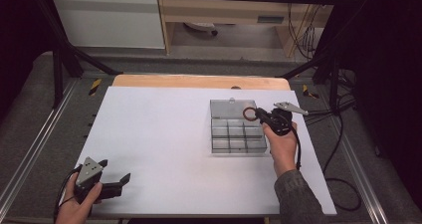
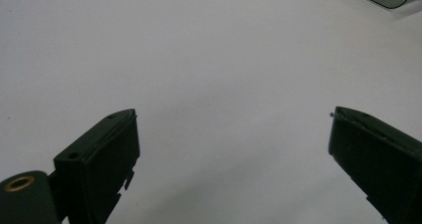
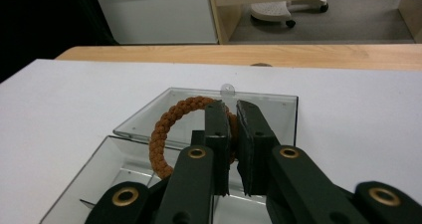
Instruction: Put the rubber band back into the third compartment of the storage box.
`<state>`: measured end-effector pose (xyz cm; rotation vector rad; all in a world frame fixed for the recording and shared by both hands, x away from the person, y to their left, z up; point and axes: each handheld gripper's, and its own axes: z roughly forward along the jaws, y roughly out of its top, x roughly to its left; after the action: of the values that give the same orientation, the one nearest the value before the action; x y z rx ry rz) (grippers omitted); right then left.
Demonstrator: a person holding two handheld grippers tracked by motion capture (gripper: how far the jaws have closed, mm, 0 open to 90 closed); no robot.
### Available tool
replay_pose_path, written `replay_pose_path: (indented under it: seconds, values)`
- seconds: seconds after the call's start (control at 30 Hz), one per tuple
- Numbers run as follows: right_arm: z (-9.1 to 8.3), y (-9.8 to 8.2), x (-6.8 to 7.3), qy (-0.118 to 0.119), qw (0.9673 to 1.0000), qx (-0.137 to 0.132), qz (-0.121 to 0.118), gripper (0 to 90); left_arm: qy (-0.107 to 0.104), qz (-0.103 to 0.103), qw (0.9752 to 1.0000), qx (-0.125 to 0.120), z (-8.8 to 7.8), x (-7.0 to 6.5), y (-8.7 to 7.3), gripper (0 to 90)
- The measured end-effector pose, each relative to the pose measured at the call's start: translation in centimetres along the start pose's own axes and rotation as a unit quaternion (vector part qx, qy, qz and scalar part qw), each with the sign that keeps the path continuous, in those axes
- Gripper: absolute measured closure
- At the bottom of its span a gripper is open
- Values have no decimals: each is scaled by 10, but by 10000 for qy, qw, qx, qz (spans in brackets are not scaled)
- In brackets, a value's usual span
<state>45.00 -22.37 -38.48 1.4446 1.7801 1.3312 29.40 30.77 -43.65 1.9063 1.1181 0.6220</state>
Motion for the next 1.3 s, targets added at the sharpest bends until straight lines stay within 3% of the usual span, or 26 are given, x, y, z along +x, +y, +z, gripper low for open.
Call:
replay_pose_path:
  seconds: [0.5,1.3]
  values:
    - [0,-19,-14,-185,9994,275,-89,842,-28,-3,10000,8,1,-1,0,60]
    - [8,-26,-15,-334,9973,553,-346,842,13,-28,10000,-23,0,0,0,60]
